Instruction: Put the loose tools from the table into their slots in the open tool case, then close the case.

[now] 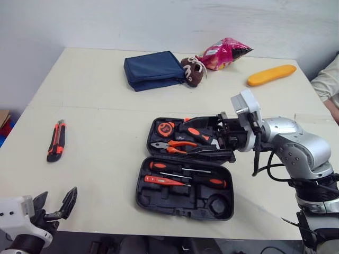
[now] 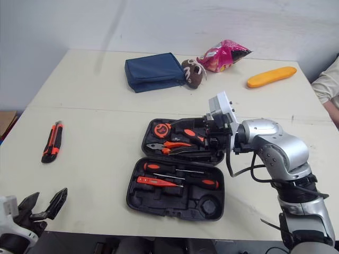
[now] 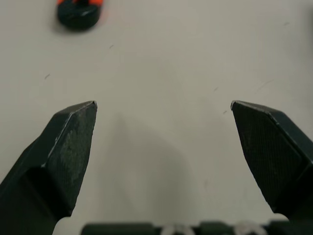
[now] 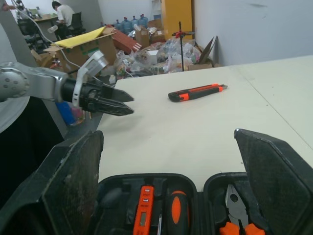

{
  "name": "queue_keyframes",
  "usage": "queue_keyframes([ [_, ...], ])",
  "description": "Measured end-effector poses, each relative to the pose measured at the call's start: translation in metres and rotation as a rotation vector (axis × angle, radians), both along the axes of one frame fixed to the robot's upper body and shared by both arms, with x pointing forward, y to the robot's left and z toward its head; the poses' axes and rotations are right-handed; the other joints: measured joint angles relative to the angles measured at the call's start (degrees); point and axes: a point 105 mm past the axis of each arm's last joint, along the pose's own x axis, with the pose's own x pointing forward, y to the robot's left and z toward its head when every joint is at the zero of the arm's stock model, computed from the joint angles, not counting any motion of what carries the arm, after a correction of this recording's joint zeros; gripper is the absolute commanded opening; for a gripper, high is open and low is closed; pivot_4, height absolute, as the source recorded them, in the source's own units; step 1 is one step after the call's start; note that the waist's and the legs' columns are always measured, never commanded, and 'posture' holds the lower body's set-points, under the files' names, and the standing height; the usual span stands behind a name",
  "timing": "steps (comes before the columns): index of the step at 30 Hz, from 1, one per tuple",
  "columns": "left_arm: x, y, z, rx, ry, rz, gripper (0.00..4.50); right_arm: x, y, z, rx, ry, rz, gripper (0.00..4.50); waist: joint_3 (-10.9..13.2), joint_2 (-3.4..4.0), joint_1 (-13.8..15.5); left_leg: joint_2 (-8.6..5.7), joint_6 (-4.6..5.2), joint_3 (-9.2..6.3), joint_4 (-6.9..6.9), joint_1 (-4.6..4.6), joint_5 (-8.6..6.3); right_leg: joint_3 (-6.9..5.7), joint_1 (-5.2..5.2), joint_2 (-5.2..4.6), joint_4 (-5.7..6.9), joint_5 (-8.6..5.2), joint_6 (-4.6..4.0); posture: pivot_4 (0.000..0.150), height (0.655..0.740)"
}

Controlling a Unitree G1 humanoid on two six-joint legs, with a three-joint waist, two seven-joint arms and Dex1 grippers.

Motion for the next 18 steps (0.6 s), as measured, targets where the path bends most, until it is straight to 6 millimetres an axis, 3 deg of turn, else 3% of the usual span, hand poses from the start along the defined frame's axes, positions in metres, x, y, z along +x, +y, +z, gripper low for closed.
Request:
queue_keyframes([
  [3, 0.004, 0.01, 0.008, 0.044, 0.002, 0.003, 4.45, -0.002, 0.0, 0.0, -0.004, 0.0, 0.02, 4.5, 0.02, 0.03, -0.05, 0.02, -0.03, 0.0, -0.03, 0.0, -0.01, -0.01, -0.02, 0.02, 0.01, -0.02, -0.04, 0.15, 0.74],
  [8, 0.029, 0.031, 0.022, 0.107, -0.008, -0.04, 4.45, -0.002, 0.0, 0.0, -0.009, -0.005, 0.017, 4.5, 0.05, 0.08, -0.34, 0.02, -0.11, 0.03, -0.04, 0.0, 0.03, -0.03, -0.02, -0.01, 0.02, -0.04, -0.07, 0.15, 0.74],
  [13, 0.084, 0.072, 0.033, 0.088, 0.051, -0.018, 4.45, -0.011, -0.008, -0.008, -0.031, 0.025, -0.011, 4.5, 0.1, 0.11, 0.41, 0.03, -0.26, -0.03, -0.02, -0.02, 0.1, -0.14, -0.1, -0.06, 0.21, -0.08, -0.14, 0.15, 0.74],
  [18, 0.111, 0.09, 0.02, 0.062, 0.148, 0.009, 4.45, -0.018, -0.011, -0.006, -0.04, -0.006, -0.054, 4.5, 0.12, 0.14, -0.39, 0.06, -0.32, 0.1, -0.07, -0.07, 0.09, -0.1, -0.26, -0.06, 0.25, -0.1, -0.13, 0.15, 0.74],
])
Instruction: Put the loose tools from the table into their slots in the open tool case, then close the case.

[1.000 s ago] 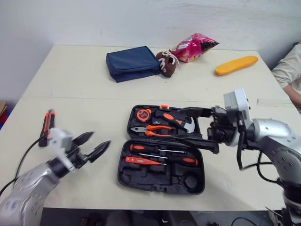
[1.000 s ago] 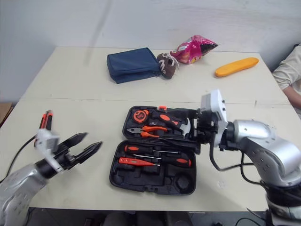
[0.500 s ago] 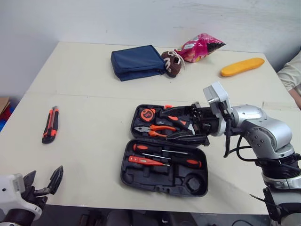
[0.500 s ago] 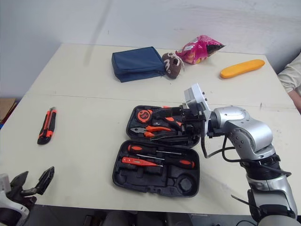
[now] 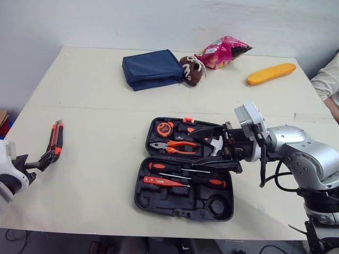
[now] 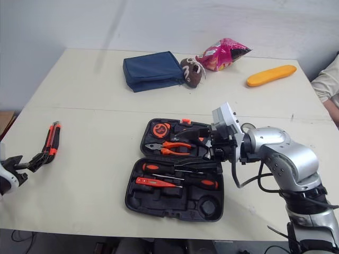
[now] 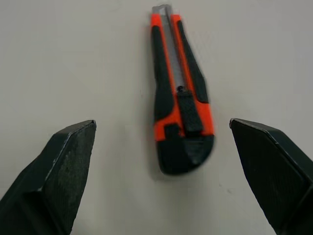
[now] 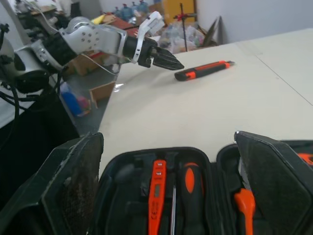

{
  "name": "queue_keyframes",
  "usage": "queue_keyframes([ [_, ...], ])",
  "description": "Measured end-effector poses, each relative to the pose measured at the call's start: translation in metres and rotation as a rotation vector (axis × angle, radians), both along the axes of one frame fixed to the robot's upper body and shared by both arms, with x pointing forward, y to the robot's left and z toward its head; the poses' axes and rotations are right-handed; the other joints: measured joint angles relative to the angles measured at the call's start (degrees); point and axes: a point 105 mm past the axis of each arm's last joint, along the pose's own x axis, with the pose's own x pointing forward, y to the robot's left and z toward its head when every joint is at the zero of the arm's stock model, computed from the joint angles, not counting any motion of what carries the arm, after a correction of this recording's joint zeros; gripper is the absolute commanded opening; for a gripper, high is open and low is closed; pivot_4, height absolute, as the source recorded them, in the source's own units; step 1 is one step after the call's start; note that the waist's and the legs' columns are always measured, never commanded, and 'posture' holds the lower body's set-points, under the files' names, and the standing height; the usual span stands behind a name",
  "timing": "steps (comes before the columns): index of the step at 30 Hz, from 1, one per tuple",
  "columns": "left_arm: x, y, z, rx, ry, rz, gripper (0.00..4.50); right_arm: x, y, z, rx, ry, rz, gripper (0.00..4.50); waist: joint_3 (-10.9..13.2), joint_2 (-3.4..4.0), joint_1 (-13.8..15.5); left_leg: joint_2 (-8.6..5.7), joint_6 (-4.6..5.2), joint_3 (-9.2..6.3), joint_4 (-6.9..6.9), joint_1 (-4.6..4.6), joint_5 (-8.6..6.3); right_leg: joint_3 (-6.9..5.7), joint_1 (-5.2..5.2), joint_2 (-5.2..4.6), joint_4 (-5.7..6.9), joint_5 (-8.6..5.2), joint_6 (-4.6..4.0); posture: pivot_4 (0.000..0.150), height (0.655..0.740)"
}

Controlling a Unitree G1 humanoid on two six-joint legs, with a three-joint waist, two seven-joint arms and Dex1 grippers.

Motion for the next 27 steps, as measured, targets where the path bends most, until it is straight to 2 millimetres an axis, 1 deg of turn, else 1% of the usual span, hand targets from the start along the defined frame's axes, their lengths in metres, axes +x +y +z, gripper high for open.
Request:
queue_keyframes([
  [3, 0.017, -0.004, -0.009, -0.021, 0.039, -0.027, 4.45, -0.001, -0.003, 0.002, 0.003, -0.004, -0.032, 4.5, 0.0, -0.01, -0.06, 0.02, -0.03, -0.01, 0.03, -0.05, 0.01, -0.01, -0.06, 0.01, 0.04, -0.01, 0.01, 0.15, 0.74],
  [6, 0.034, -0.008, -0.008, -0.001, 0.063, -0.064, 4.45, -0.004, -0.003, 0.001, 0.006, -0.008, -0.056, 4.5, 0.01, 0.01, 0.0, 0.01, -0.1, -0.02, 0.06, -0.04, 0.09, -0.01, -0.08, 0.02, 0.16, -0.01, 0.01, 0.15, 0.74],
  [10, 0.046, -0.013, -0.008, -0.002, 0.068, -0.07, 4.45, -0.007, -0.004, 0.0, 0.008, -0.009, -0.079, 4.5, 0.01, 0.01, 0.29, 0.0, -0.12, -0.05, 0.11, 0.02, 0.14, -0.01, -0.08, 0.01, 0.36, 0.0, 0.02, 0.15, 0.74],
  [12, 0.049, -0.015, -0.008, -0.008, 0.07, -0.075, 4.45, -0.007, -0.004, 0.0, 0.012, -0.006, -0.092, 4.5, 0.01, 0.01, 0.5, 0.0, -0.13, -0.05, 0.13, 0.04, 0.16, -0.01, -0.08, 0.01, 0.43, 0.0, 0.02, 0.15, 0.74],
  [13, 0.049, -0.016, -0.008, -0.009, 0.075, -0.078, 3.91, -0.007, -0.005, -0.001, 0.015, -0.004, -0.098, 4.5, 0.01, 0.01, 0.65, 0.0, -0.14, -0.05, 0.13, 0.06, 0.16, -0.01, -0.08, 0.01, 0.45, 0.0, 0.02, 0.15, 0.74],
  [14, 0.049, -0.016, -0.009, -0.008, 0.077, -0.078, 3.68, -0.007, -0.006, -0.001, 0.016, -0.004, -0.102, 4.5, 0.01, 0.01, 0.8, -0.01, -0.14, -0.05, 0.13, 0.07, 0.16, -0.01, -0.08, 0.01, 0.46, 0.0, 0.02, 0.15, 0.74],
  [16, 0.05, -0.017, -0.01, -0.004, 0.074, -0.077, 2.82, -0.007, -0.008, 0.001, 0.018, -0.012, -0.118, 4.5, 0.0, 0.01, 1.21, -0.02, -0.14, -0.05, 0.14, 0.08, 0.17, 0.0, -0.07, 0.01, 0.47, 0.0, 0.02, 0.15, 0.74],
  [17, 0.051, -0.018, -0.01, -0.006, 0.072, -0.077, 2.52, -0.007, -0.008, 0.001, 0.019, -0.015, -0.12, 4.5, 0.0, 0.01, 1.24, -0.01, -0.14, -0.05, 0.14, 0.08, 0.17, 0.0, -0.07, 0.01, 0.47, 0.0, 0.02, 0.15, 0.74],
  [19, 0.054, -0.021, -0.009, -0.026, 0.056, -0.08, 1.73, -0.007, -0.008, 0.002, 0.018, -0.016, -0.121, 4.5, 0.0, 0.01, 1.45, -0.02, -0.14, -0.05, 0.15, 0.08, 0.17, -0.01, -0.07, 0.0, 0.48, 0.0, 0.02, 0.15, 0.74],
  [20, 0.055, -0.022, -0.009, -0.04, 0.049, -0.08, 1.64, -0.007, -0.008, 0.002, 0.014, -0.019, -0.121, 4.5, 0.0, 0.01, 1.63, -0.03, -0.13, -0.06, 0.16, 0.08, 0.17, -0.01, -0.06, -0.01, 0.48, 0.0, 0.02, 0.15, 0.74],
  [24, 0.055, -0.022, -0.008, -0.051, 0.036, -0.082, 1.64, -0.009, -0.009, 0.003, 0.004, -0.026, -0.124, 4.5, 0.0, 0.01, 1.68, -0.03, -0.13, -0.06, 0.15, 0.07, 0.17, -0.01, -0.06, -0.02, 0.47, 0.0, 0.02, 0.15, 0.74],
  [27, 0.056, -0.025, -0.006, -0.058, 0.026, -0.094, 1.64, -0.01, -0.012, -0.001, -0.007, -0.011, -0.132, 4.5, 0.01, 0.0, 1.77, -0.03, -0.13, -0.07, 0.15, 0.05, 0.17, -0.01, -0.07, -0.01, 0.46, 0.0, 0.02, 0.15, 0.74],
])
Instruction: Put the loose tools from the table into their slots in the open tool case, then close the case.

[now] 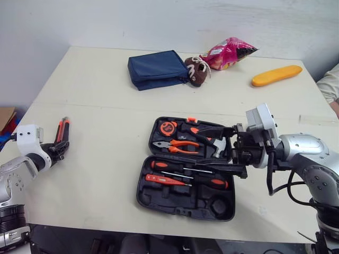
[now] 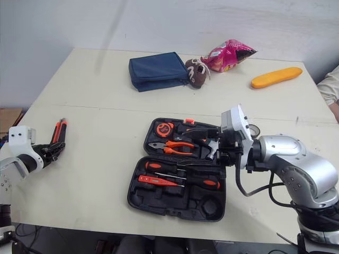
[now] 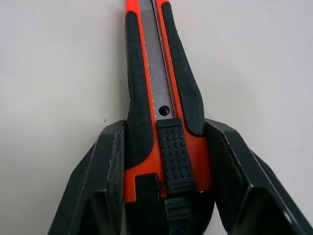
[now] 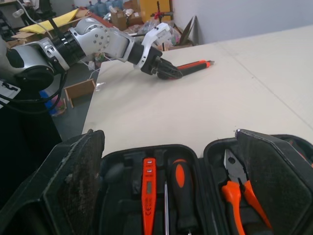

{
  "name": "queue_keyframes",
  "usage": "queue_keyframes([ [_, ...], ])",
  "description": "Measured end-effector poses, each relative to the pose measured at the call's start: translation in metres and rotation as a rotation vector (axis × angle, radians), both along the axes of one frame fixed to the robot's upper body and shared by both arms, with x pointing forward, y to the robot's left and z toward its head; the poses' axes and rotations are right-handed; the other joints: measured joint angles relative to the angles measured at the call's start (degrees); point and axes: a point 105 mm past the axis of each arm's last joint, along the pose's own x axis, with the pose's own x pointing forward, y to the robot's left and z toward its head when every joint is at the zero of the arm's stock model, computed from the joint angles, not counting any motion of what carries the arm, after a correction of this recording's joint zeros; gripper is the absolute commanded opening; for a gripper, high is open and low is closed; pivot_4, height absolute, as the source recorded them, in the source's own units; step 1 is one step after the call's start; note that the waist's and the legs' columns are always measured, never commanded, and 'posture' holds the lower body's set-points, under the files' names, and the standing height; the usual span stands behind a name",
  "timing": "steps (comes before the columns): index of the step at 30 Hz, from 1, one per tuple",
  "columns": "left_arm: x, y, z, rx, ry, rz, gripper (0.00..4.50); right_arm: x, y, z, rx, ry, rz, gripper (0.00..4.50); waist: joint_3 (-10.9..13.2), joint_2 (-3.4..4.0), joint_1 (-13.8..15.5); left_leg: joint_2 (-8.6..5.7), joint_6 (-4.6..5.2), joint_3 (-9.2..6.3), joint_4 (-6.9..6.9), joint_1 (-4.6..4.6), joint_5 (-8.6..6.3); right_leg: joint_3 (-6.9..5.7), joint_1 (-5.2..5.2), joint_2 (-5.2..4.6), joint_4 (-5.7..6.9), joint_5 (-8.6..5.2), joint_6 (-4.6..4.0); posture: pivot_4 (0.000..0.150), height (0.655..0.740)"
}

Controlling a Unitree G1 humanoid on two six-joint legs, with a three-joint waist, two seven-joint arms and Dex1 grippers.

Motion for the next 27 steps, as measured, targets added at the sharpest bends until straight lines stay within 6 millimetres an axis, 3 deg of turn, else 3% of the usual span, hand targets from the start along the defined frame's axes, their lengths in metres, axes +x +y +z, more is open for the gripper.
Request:
queue_keyframes([
  [1, 0.001, -0.003, 0.002, -0.001, -0.005, -0.014, 1.64, 0.0, -0.001, -0.002, -0.004, 0.007, -0.004, 4.5, 0.0, -0.01, 0.02, 0.0, 0.0, -0.01, 0.0, -0.01, 0.0, -0.01, 0.0, 0.0, 0.0, 0.0, 0.0, 0.15, 0.74],
  [5, 0.014, -0.055, 0.043, 0.18, -0.139, -0.322, 1.64, -0.002, -0.01, -0.008, -0.047, 0.022, -0.027, 4.5, 0.09, -0.19, 0.02, 0.0, -0.02, 0.01, -0.02, -0.05, 0.0, 0.0, 0.0, 0.0, -0.08, 0.0, 0.0, 0.15, 0.74],
  [6, 0.013, -0.086, 0.052, 0.228, -0.164, -0.502, 1.64, -0.005, -0.015, -0.015, -0.07, 0.045, -0.047, 4.5, 0.09, -0.19, 0.18, 0.0, -0.03, 0.0, -0.07, -0.06, 0.0, -0.01, 0.0, 0.02, -0.17, 0.0, 0.0, 0.15, 0.74],
  [7, 0.012, -0.096, 0.054, 0.236, -0.174, -0.557, 1.64, -0.005, -0.016, -0.017, -0.077, 0.051, -0.051, 4.5, 0.09, -0.19, 0.21, 0.0, -0.03, 0.02, -0.08, -0.06, 0.0, 0.0, 0.0, 0.02, -0.2, 0.0, 0.0, 0.15, 0.74],
  [9, 0.001, -0.152, 0.06, 0.263, -0.209, -0.87, 1.64, -0.012, -0.02, -0.024, -0.102, 0.069, -0.06, 4.5, 0.11, -0.15, 0.49, 0.01, -0.04, 0.04, -0.08, -0.12, 0.0, 0.01, 0.0, 0.07, -0.28, 0.0, 0.01, 0.15, 0.74],
  [11, -0.012, -0.185, 0.061, 0.244, -0.209, -1.083, 1.64, -0.021, -0.021, -0.032, -0.138, 0.087, -0.054, 4.5, 0.12, -0.14, 0.5, 0.04, -0.05, 0.08, -0.07, -0.11, -0.01, 0.06, 0.0, 0.16, -0.29, 0.0, 0.01, 0.15, 0.74],
  [17, -0.038, -0.219, 0.051, 0.236, -0.106, -1.397, 1.64, -0.036, -0.034, -0.058, -0.239, 0.133, -0.099, 4.5, 0.15, -0.08, -0.49, 0.08, -0.09, 0.16, -0.02, -0.02, 0.03, 0.2, 0.0, 0.26, -0.15, 0.0, 0.03, 0.15, 0.74],
  [19, -0.053, -0.229, 0.038, 0.245, -0.045, -1.532, 1.64, -0.043, -0.035, -0.06, -0.247, 0.133, -0.116, 4.5, 0.16, -0.07, -0.51, 0.07, -0.07, 0.18, 0.0, 0.01, 0.05, 0.26, 0.01, 0.27, -0.11, 0.02, 0.08, 0.15, 0.74],
  [27, -0.077, -0.248, 0.013, 0.233, 0.093, -1.773, 1.64, -0.061, -0.039, -0.059, -0.239, 0.162, -0.186, 4.5, 0.16, -0.08, -0.32, 0.01, 0.01, 0.13, 0.15, -0.01, 0.08, 0.28, 0.1, 0.26, -0.1, 0.09, 0.19, 0.15, 0.74],
])
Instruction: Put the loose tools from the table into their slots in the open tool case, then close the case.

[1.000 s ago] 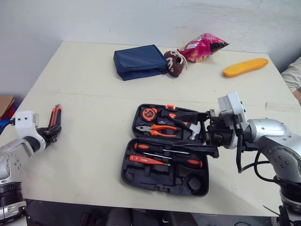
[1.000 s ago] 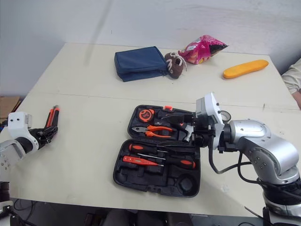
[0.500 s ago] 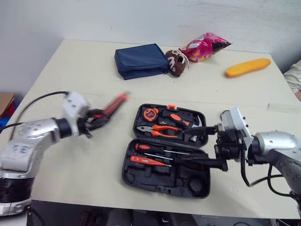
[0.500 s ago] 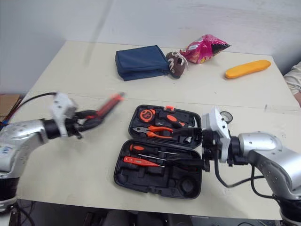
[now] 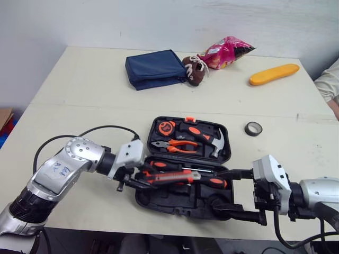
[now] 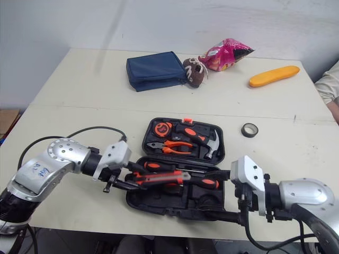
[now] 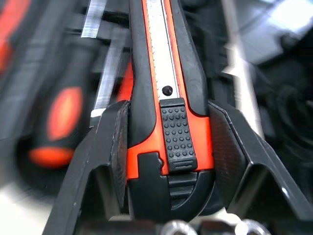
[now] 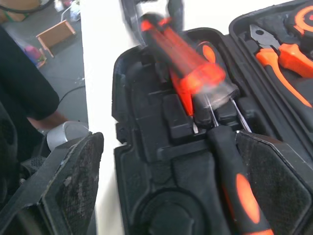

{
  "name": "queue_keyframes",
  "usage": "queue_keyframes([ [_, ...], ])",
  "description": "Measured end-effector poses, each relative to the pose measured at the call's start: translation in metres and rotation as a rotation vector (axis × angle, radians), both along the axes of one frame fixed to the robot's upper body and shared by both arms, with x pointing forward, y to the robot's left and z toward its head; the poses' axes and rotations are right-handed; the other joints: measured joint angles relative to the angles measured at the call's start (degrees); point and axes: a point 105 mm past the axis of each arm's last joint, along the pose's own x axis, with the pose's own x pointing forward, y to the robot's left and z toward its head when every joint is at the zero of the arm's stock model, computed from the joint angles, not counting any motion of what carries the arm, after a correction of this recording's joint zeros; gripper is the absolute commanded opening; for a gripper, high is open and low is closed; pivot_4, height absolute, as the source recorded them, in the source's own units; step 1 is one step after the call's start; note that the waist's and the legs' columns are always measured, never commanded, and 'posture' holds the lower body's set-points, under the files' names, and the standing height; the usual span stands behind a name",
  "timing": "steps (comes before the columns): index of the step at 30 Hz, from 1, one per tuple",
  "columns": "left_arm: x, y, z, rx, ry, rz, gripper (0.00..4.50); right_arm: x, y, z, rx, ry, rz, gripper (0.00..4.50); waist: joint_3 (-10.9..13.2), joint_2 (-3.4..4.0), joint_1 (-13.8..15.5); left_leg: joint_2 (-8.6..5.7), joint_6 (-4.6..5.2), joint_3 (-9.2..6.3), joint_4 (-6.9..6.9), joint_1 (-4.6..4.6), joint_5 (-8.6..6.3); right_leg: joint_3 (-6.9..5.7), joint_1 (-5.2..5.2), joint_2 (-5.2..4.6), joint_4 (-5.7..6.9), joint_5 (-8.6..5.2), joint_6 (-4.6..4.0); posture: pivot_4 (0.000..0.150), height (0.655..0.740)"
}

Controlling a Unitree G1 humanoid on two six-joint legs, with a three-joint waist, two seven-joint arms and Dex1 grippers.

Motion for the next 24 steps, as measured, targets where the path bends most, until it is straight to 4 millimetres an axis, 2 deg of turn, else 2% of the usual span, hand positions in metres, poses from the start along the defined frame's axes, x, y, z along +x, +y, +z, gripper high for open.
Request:
queue_keyframes([
  [5, -0.005, -0.007, -0.011, 0.034, 0.013, -0.052, 1.64, -0.012, 0.0, -0.005, 0.0, 0.047, -0.006, 4.5, 0.0, 0.0, -0.08, 0.0, 0.03, -0.03, 0.02, 0.01, 0.01, 0.01, 0.03, 0.01, 0.01, 0.01, 0.03, 0.15, 0.74],
  [13, -0.003, -0.016, -0.024, 0.084, -0.016, -0.119, 1.64, -0.008, -0.001, -0.002, 0.011, 0.022, -0.054, 4.5, 0.0, 0.0, 0.14, -0.03, 0.07, -0.06, 0.03, 0.0, 0.01, 0.01, 0.04, 0.01, 0.0, 0.02, 0.03, 0.15, 0.74],
  [19, -0.005, -0.017, -0.026, 0.088, -0.031, -0.15, 1.64, -0.006, -0.002, -0.002, 0.01, 0.017, -0.067, 4.5, 0.0, 0.0, 0.0, -0.01, 0.06, -0.07, 0.04, 0.03, 0.03, 0.01, 0.04, 0.01, 0.06, 0.02, 0.03, 0.15, 0.74],
  [21, -0.006, -0.018, -0.026, 0.079, -0.024, -0.149, 2.66, -0.005, -0.002, -0.001, 0.012, 0.012, -0.068, 4.5, -0.01, 0.0, -0.03, -0.01, 0.06, -0.07, 0.04, 0.04, 0.04, 0.01, 0.05, 0.01, 0.07, 0.02, 0.03, 0.15, 0.74],
  [22, -0.006, -0.018, -0.028, 0.076, -0.02, -0.15, 2.92, -0.004, -0.001, 0.0, 0.013, 0.008, -0.07, 4.5, -0.01, 0.0, 0.0, -0.01, 0.07, -0.07, 0.04, 0.05, 0.04, 0.01, 0.06, 0.01, 0.07, 0.02, 0.03, 0.15, 0.74],
  [23, -0.007, -0.018, -0.028, 0.073, -0.016, -0.154, 3.42, -0.003, -0.002, 0.0, 0.014, 0.007, -0.073, 4.5, -0.01, 0.0, 0.03, -0.02, 0.07, -0.08, 0.04, 0.04, 0.03, 0.01, 0.06, 0.01, 0.07, 0.02, 0.03, 0.15, 0.74],
  [24, -0.008, -0.018, -0.028, 0.074, -0.01, -0.159, 3.72, -0.003, -0.002, -0.001, 0.015, 0.008, -0.074, 4.5, -0.01, -0.01, 0.05, -0.01, 0.07, -0.08, 0.05, 0.04, 0.04, 0.01, 0.06, 0.01, 0.07, 0.02, 0.03, 0.15, 0.74],
])
